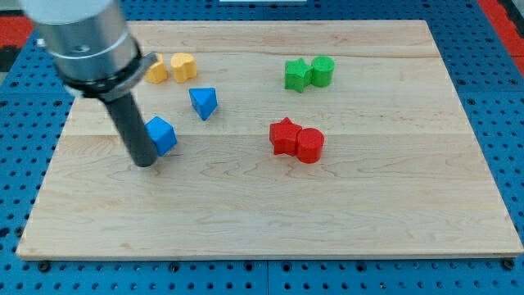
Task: Push the blue cube up a bit
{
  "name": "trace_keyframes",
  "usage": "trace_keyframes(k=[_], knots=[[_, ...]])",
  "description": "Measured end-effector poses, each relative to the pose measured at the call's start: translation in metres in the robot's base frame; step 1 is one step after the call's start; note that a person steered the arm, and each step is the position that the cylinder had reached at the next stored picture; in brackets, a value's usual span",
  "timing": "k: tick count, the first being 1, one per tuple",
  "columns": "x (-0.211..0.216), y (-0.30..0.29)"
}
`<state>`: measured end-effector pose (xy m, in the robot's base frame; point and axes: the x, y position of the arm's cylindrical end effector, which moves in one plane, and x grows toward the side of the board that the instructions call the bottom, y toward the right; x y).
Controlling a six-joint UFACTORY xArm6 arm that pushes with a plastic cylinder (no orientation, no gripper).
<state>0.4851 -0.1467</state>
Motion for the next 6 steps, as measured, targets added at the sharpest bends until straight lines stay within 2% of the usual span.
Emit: trace_keyframes(k=[2, 3, 4, 6], knots=[[-0.022, 0.013], [-0.043, -0.006], [-0.044, -0.044], [-0.066, -0.002]])
